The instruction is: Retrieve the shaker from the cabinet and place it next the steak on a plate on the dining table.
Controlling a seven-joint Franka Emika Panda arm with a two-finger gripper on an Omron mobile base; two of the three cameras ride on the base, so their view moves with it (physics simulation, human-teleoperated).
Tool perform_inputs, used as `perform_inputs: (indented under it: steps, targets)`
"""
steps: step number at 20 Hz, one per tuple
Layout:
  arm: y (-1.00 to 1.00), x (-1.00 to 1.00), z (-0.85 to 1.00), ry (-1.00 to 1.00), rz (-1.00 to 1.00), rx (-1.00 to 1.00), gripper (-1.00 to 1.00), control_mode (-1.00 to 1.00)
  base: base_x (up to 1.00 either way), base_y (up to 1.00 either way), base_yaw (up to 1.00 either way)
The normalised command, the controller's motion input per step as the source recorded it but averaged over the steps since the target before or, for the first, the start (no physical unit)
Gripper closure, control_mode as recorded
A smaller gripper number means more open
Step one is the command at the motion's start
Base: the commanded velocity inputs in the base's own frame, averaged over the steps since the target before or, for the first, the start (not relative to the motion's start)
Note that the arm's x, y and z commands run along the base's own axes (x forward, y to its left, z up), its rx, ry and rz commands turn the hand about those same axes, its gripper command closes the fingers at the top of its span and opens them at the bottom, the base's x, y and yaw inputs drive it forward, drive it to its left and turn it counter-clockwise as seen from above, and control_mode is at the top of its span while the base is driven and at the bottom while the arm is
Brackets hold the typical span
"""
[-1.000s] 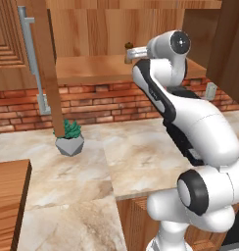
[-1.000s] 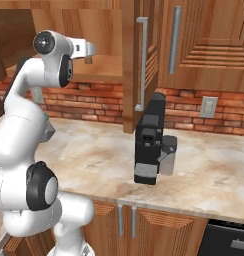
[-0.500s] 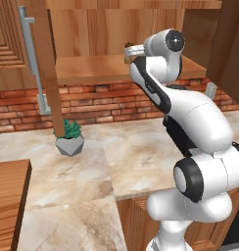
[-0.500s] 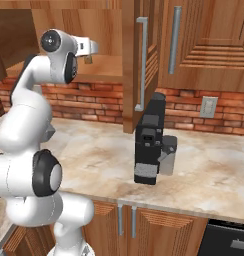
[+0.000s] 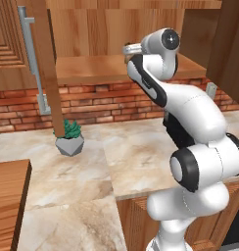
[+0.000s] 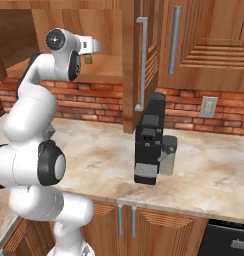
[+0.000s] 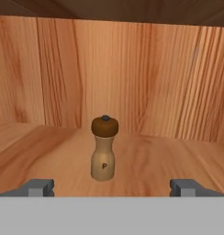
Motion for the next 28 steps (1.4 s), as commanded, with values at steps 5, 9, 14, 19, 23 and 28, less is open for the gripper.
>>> perform_inputs:
  steps: [5,9,14,19,23,28]
  targets:
    - [0.0,0.27,0.0,0.0,0.0,0.0,-1.0,-1.0,0.0,0.0,0.0]
    - [0.02,0.22,0.0,0.0,0.0,0.0,-1.0,-1.0,0.0,0.0,0.0]
    - [0.08,0.19,0.0,0.0,0.0,0.0,-1.0,-1.0,0.0,0.0,0.0]
    - [0.03,0.23,0.0,0.0,0.0,0.0,-1.0,-1.0,0.0,0.0,0.0]
    - [0.05,0.22,0.0,0.0,0.0,0.0,-1.0,-1.0,0.0,0.0,0.0]
    - [0.02,0.16,-0.02,0.0,0.0,0.0,-1.0,-1.0,0.0,0.0,0.0]
